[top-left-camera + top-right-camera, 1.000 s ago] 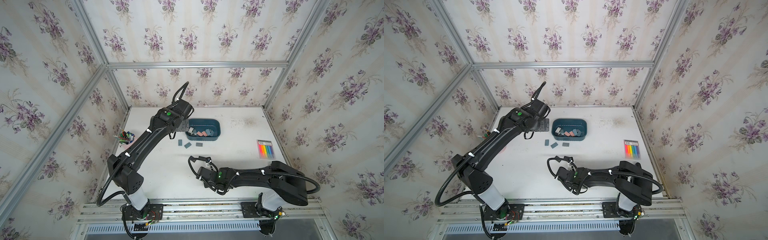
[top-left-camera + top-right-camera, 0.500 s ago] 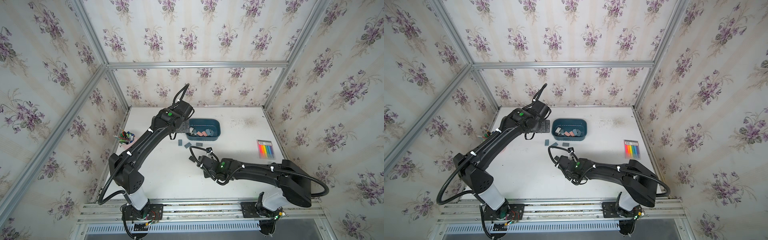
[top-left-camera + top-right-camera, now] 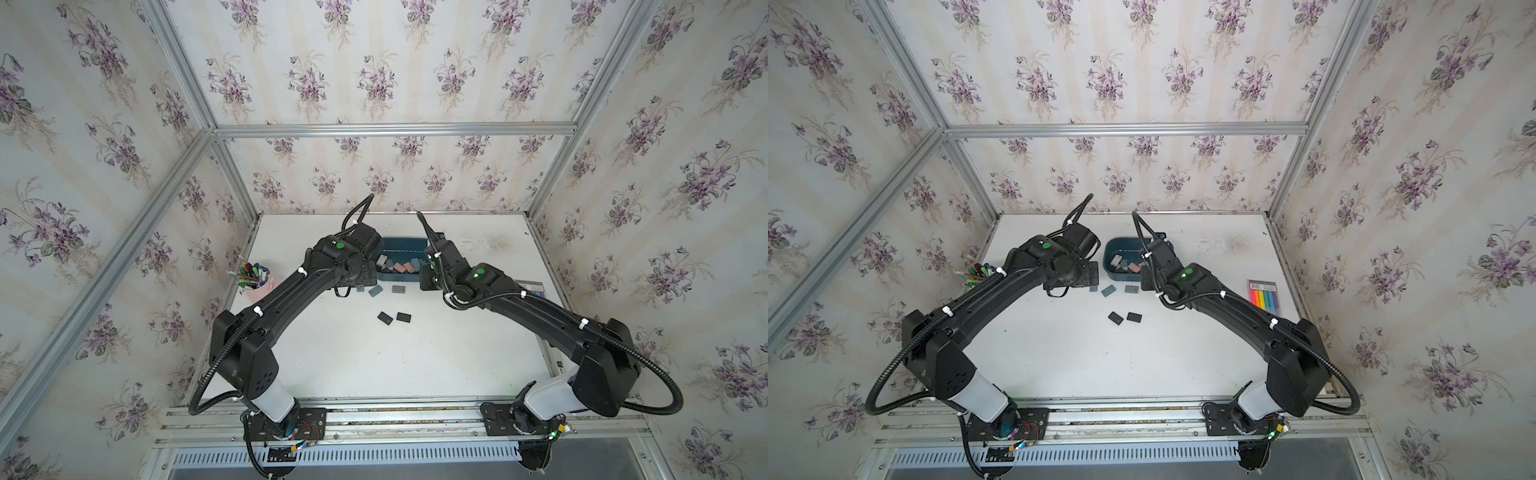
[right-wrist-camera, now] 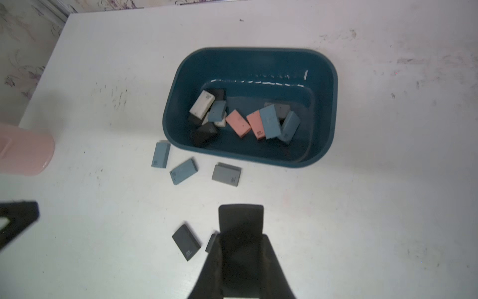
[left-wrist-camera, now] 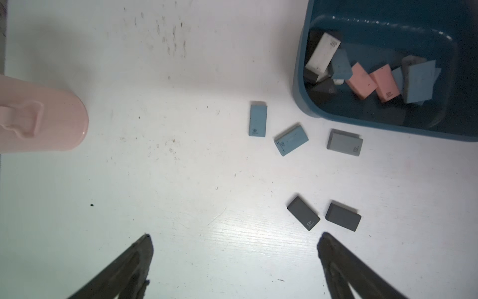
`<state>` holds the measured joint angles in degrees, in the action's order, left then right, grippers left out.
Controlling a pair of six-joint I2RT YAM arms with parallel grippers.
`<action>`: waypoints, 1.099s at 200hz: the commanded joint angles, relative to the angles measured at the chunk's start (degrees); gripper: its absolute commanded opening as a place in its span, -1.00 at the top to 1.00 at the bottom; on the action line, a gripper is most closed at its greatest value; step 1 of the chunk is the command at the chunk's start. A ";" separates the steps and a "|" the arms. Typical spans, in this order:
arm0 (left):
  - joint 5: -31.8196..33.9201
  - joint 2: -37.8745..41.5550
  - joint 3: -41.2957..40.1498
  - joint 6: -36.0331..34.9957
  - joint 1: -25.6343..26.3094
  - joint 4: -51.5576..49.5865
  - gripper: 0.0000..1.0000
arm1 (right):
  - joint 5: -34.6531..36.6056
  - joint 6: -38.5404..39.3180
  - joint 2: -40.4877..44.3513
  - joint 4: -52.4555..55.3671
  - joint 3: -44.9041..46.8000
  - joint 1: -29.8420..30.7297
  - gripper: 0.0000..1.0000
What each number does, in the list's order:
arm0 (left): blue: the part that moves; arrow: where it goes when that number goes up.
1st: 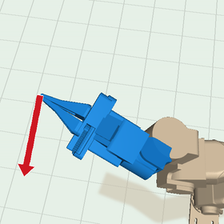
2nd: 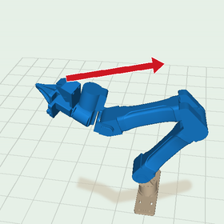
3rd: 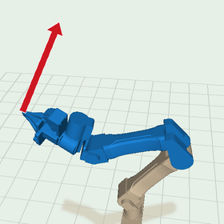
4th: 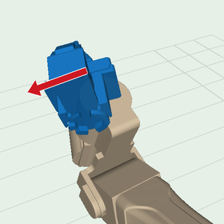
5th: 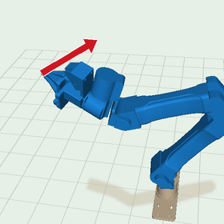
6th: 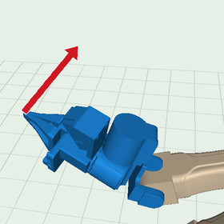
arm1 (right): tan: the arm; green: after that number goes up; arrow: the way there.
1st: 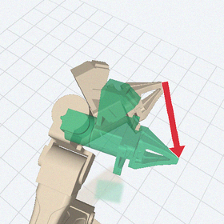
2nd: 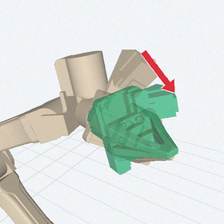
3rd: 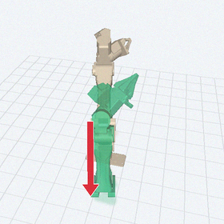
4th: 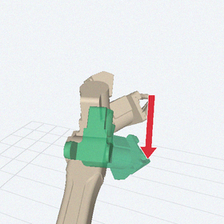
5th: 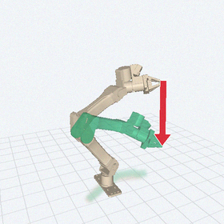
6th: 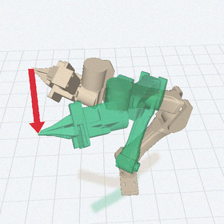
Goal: Put the eraser in the storage box
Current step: Place the eraser in the storage box.
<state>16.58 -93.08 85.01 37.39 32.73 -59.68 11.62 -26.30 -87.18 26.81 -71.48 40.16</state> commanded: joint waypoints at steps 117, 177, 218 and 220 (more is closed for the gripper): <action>-13.50 -0.15 -14.36 7.09 0.19 9.90 -0.99 | -13.79 8.20 -35.33 3.32 -28.70 -12.99 0.75; -13.32 -0.43 -14.63 7.24 0.26 10.07 -0.99 | -13.46 8.73 -38.62 3.43 -29.21 -12.98 0.19; -13.80 -1.29 -14.62 7.70 0.66 10.29 -0.99 | -13.76 9.17 -36.88 2.95 -28.41 -12.96 -0.29; -13.78 -1.31 -14.61 7.70 0.64 10.33 -0.99 | -13.74 9.17 -36.74 2.98 -28.39 -12.95 -0.31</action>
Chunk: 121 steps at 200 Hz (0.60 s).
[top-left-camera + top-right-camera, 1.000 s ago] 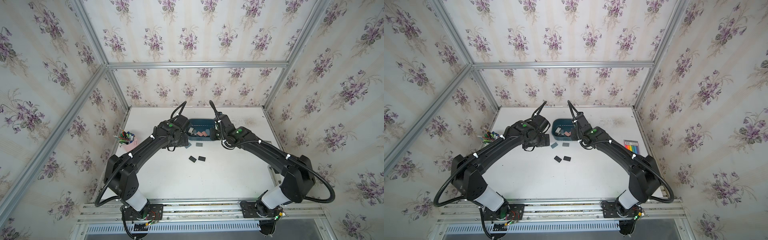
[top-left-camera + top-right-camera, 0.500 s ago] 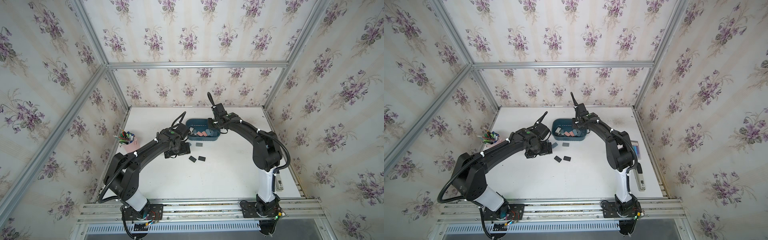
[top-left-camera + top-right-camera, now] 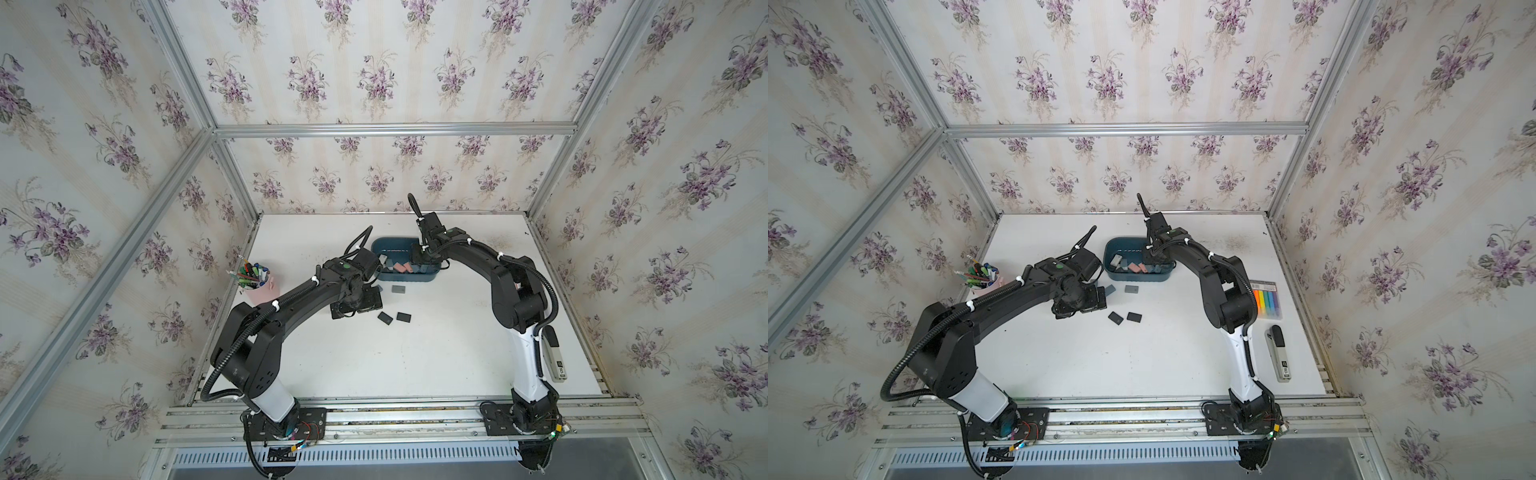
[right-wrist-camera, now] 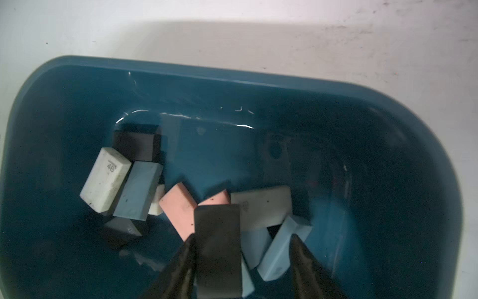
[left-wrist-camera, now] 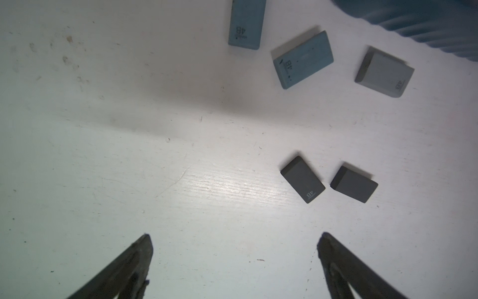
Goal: Put the eraser in the storage box
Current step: Place the eraser in the storage box.
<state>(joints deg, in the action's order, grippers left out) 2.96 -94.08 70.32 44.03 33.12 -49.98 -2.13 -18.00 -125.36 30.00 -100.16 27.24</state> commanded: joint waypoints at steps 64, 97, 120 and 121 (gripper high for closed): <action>-0.59 -1.48 1.31 1.19 0.78 0.51 -0.99 | 3.22 1.64 4.88 0.32 1.95 0.14 -0.69; -0.48 -2.04 1.55 1.91 1.03 1.31 -0.99 | 3.89 0.97 12.46 -4.11 7.90 0.10 -0.70; -1.14 -4.31 3.15 3.61 1.63 1.50 -0.99 | 4.94 -0.22 20.77 -7.29 13.33 0.09 -0.71; -1.17 -4.42 3.24 3.78 1.61 1.57 -0.99 | 4.99 -0.25 21.12 -7.44 13.59 0.09 -0.71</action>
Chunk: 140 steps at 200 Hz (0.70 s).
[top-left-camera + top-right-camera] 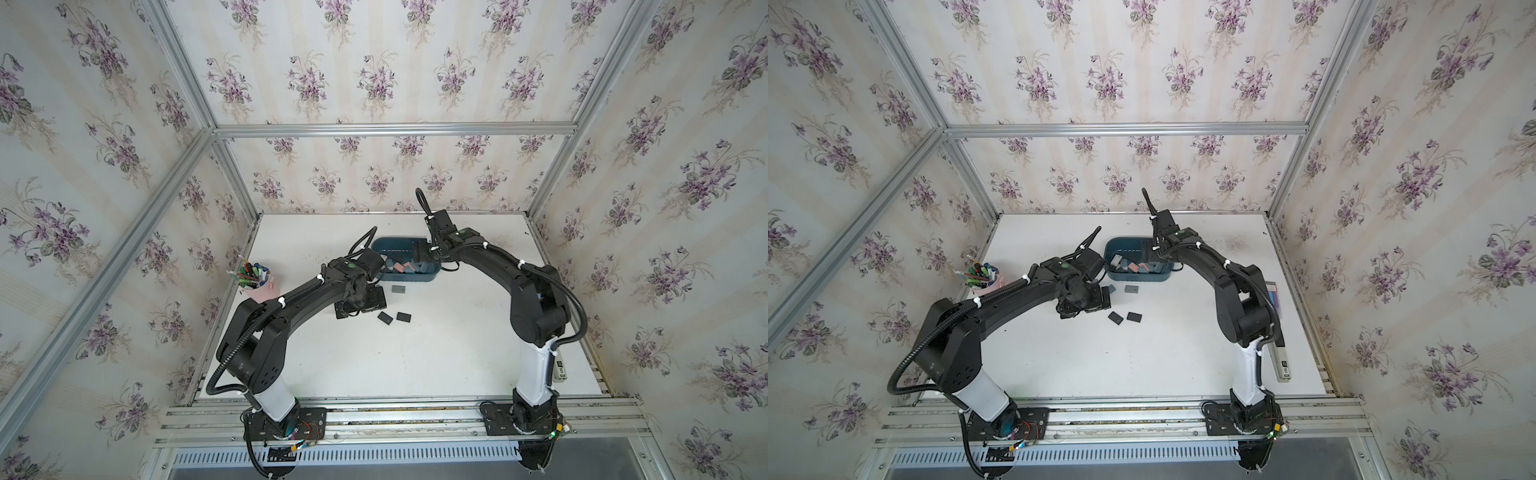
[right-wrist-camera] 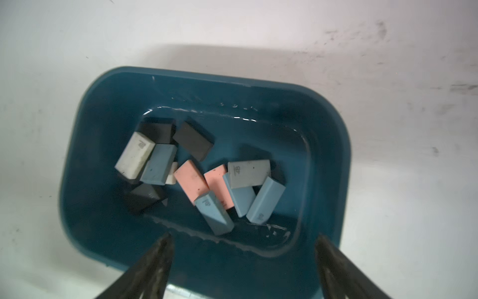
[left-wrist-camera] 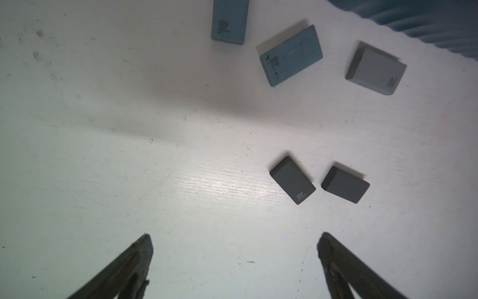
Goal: Put the eraser in the storage box
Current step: Place the eraser in the storage box, then pick up the eraser from the center of the board.
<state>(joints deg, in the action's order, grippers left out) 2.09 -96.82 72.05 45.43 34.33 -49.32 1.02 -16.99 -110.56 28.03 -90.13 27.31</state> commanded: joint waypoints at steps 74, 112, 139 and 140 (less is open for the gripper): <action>-3.90 -8.48 3.00 22.31 4.26 3.37 -0.99 | 0.10 -2.42 26.43 -9.18 18.78 0.07 -0.76; -6.63 -12.50 3.27 30.15 5.48 6.28 -0.99 | -1.23 -2.69 33.96 -10.59 23.32 0.08 -0.77; -6.28 -15.16 4.44 33.64 5.48 5.95 -0.93 | -3.45 -2.71 38.38 -11.82 25.63 0.03 -0.78; -6.20 -15.25 4.47 33.75 5.44 5.84 -0.93 | -3.55 -2.75 38.57 -11.84 25.71 0.02 -0.78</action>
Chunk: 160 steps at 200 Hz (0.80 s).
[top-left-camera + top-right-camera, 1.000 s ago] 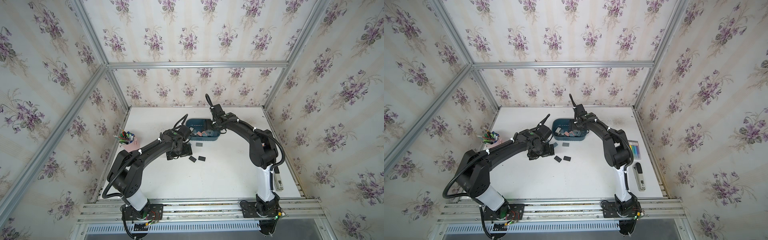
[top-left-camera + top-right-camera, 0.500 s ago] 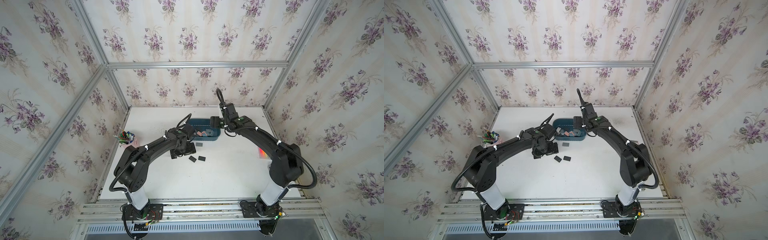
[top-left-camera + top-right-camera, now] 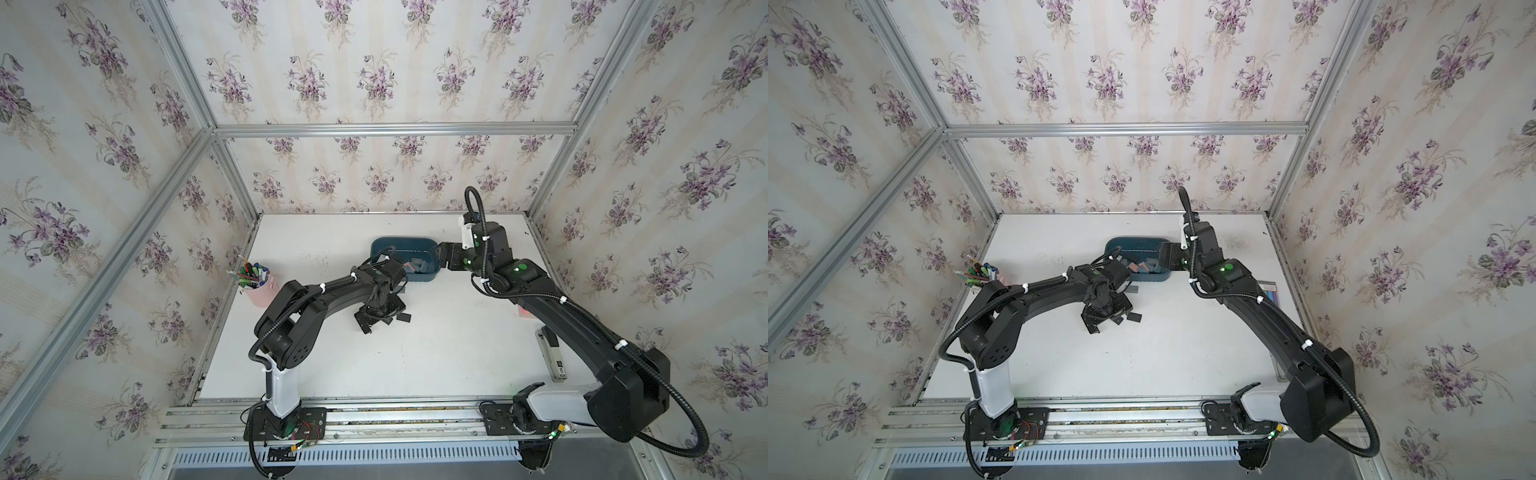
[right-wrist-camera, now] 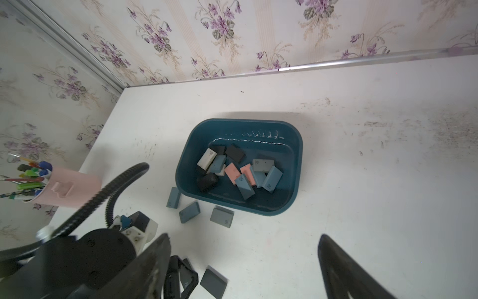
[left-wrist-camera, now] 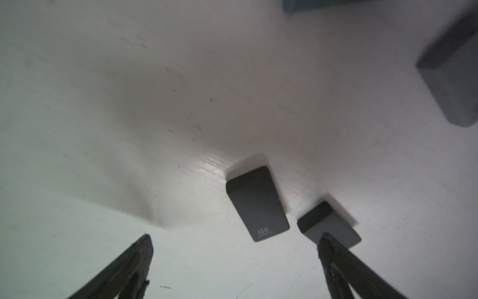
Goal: Put the eraser in the storage box
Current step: Pick up the eraser from the center of the board.
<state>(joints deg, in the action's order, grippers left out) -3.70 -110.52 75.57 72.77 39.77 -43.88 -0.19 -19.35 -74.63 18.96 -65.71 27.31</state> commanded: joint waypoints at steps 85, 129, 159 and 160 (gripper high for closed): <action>1.76 -5.04 2.86 10.57 -0.31 0.40 -0.34 | -5.51 -0.77 6.59 -2.70 3.65 0.08 -0.80; 1.90 -4.72 1.97 10.38 -0.31 0.34 -0.02 | -6.27 -1.24 7.20 -2.88 4.02 0.46 -0.81; 2.15 -4.44 2.12 9.20 -0.39 -0.22 0.51 | -6.47 -1.56 7.13 -2.88 3.88 1.12 -0.82; 2.13 -4.44 2.12 9.26 -0.39 -0.23 0.52 | -6.48 -1.61 7.13 -2.92 3.86 1.14 -0.82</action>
<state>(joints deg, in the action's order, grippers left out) -2.46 -114.21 77.89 82.24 39.40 -47.40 -5.89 -20.36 -67.64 17.63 -61.76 28.08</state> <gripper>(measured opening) 0.293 0.907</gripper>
